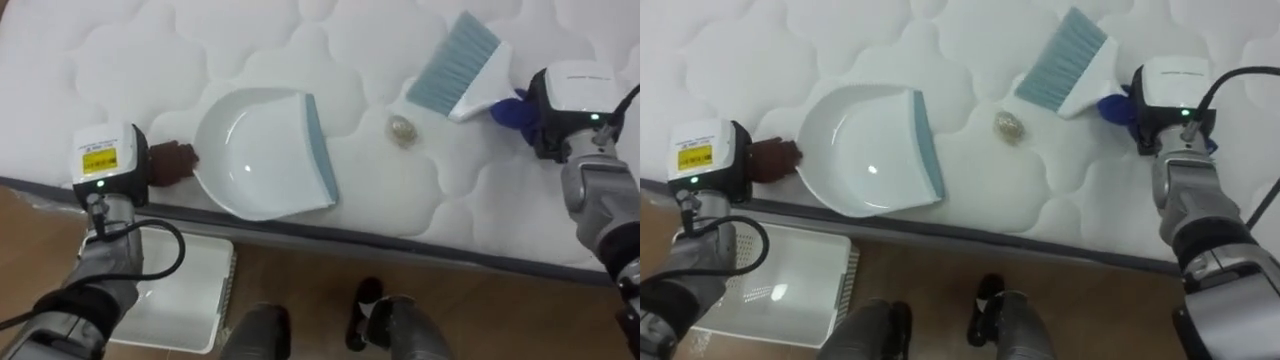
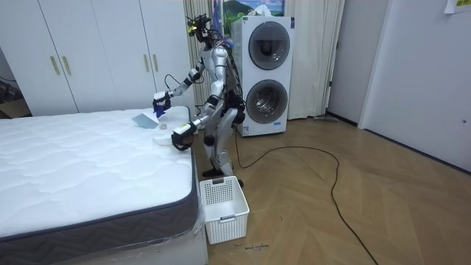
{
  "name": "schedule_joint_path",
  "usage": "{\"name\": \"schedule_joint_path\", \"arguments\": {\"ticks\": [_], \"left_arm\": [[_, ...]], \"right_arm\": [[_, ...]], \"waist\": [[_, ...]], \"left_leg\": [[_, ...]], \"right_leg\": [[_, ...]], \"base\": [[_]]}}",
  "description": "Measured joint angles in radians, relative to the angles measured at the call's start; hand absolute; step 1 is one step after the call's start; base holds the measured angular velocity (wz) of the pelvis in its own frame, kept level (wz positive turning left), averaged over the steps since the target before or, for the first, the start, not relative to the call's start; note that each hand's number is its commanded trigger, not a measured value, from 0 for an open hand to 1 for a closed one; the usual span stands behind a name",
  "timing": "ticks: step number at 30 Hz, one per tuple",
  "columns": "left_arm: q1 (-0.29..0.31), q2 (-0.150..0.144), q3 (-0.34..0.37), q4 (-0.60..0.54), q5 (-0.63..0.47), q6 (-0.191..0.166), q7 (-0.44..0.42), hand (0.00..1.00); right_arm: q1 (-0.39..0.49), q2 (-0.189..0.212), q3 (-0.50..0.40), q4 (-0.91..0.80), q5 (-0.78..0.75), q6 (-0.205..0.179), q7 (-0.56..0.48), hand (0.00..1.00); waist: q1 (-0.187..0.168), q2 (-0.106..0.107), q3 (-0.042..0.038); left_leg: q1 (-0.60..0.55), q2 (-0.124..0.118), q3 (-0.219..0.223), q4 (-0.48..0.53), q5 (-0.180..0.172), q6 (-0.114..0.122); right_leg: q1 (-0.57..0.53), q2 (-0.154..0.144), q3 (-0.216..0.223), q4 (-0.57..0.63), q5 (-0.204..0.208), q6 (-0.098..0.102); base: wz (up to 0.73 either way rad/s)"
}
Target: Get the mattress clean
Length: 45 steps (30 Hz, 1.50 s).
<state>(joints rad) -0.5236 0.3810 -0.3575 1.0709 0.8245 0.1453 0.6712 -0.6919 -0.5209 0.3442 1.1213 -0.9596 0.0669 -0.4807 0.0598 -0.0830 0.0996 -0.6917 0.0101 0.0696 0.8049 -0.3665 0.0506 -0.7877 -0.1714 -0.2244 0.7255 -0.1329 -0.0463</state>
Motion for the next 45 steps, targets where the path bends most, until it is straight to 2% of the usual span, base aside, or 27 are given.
{"name": "schedule_joint_path", "arguments": {"ticks": [8, 13, 22, 26, 28, 31, 38, 40, 43, 45], "left_arm": [[-0.005, 0.043, -0.003, -0.035, 0.058, 0.028, 0.002, 1.00], [-0.005, 0.074, -0.013, -0.065, 0.065, 0.040, -0.010, 1.00], [-0.005, 0.074, -0.030, -0.074, 0.081, 0.061, -0.029, 1.00], [-0.005, 0.074, -0.031, -0.074, 0.076, 0.065, -0.043, 1.00], [-0.005, 0.077, -0.030, -0.074, 0.072, 0.062, -0.058, 1.00], [-0.005, 0.079, -0.030, -0.075, 0.072, 0.051, -0.074, 1.00], [-0.005, 0.087, -0.041, -0.079, 0.048, 0.029, -0.096, 1.00], [-0.005, 0.090, -0.043, -0.079, 0.030, 0.015, -0.107, 1.00], [-0.005, 0.098, -0.053, -0.079, 0.029, 0.012, -0.119, 1.00], [-0.004, 0.101, -0.062, -0.081, 0.029, 0.011, -0.136, 1.00]], "right_arm": [[-0.010, -0.003, 0.017, -0.004, -0.058, 0.033, 0.000, 1.00], [-0.048, -0.003, 0.027, -0.021, -0.132, 0.037, -0.004, 1.00], [-0.086, -0.007, 0.035, -0.037, -0.311, 0.055, -0.036, 1.00], [-0.094, -0.032, 0.110, -0.083, -0.343, 0.063, -0.030, 1.00], [-0.080, -0.035, 0.127, -0.135, -0.344, 0.065, -0.015, 1.00], [-0.048, -0.044, 0.136, -0.225, -0.363, 0.078, 0.029, 1.00], [0.009, -0.045, 0.161, -0.279, -0.370, 0.081, 0.099, 1.00], [0.029, -0.043, 0.181, -0.303, -0.360, 0.083, 0.130, 1.00], [0.068, -0.033, 0.184, -0.379, -0.345, 0.090, 0.189, 1.00], [0.090, -0.031, 0.183, -0.422, -0.344, 0.101, 0.223, 1.00]], "waist": [[-0.003, -0.032, -0.0001], [-0.027, -0.050, 0.0009], [-0.029, -0.059, 0.0016], [-0.028, -0.069, 0.0023], [-0.026, -0.072, 0.0013], [-0.027, -0.076, 0.0010], [-0.027, -0.076, 0.0006], [-0.027, -0.074, 0.0000], [-0.032, -0.073, -0.0003], [-0.032, -0.072, -0.0006]], "left_leg": [[0.007, 0.013, 0.018, -0.003, 0.000, -0.002], [0.007, 0.014, 0.021, -0.005, 0.000, -0.002], [0.013, 0.019, 0.027, -0.009, -0.001, -0.001], [0.014, 0.023, 0.027, -0.009, -0.001, -0.001], [0.017, 0.035, 0.027, -0.015, 0.000, -0.003], [0.018, 0.038, 0.035, -0.025, 0.000, -0.002], [0.023, 0.050, 0.042, -0.042, -0.001, -0.002], [0.024, 0.066, 0.042, -0.041, -0.003, -0.007], [0.031, 0.082, 0.042, -0.046, -0.007, -0.014], [0.041, 0.084, 0.042, -0.051, -0.007, -0.014]], "right_leg": [[-0.001, 0.017, 0.016, -0.014, 0.010, -0.005], [-0.001, 0.017, 0.017, -0.016, 0.011, -0.004], [0.006, 0.017, 0.012, -0.018, 0.011, -0.003], [0.009, 0.021, 0.011, -0.033, 0.013, -0.005], [0.023, 0.038, 0.008, -0.062, 0.027, -0.004], [0.023, 0.041, 0.004, -0.072, 0.033, -0.003], [0.027, 0.053, 0.001, -0.091, 0.037, -0.002], [0.042, 0.067, -0.009, -0.115, 0.045, -0.008], [0.062, 0.082, -0.026, -0.142, 0.055, -0.013], [0.070, 0.084, -0.025, -0.145, 0.055, -0.014]], "base": [[-0.09], [-0.01], [0.01], [-0.03], [-0.09], [-0.08], [-0.04], [-0.06], [0.00], [0.00]]}}
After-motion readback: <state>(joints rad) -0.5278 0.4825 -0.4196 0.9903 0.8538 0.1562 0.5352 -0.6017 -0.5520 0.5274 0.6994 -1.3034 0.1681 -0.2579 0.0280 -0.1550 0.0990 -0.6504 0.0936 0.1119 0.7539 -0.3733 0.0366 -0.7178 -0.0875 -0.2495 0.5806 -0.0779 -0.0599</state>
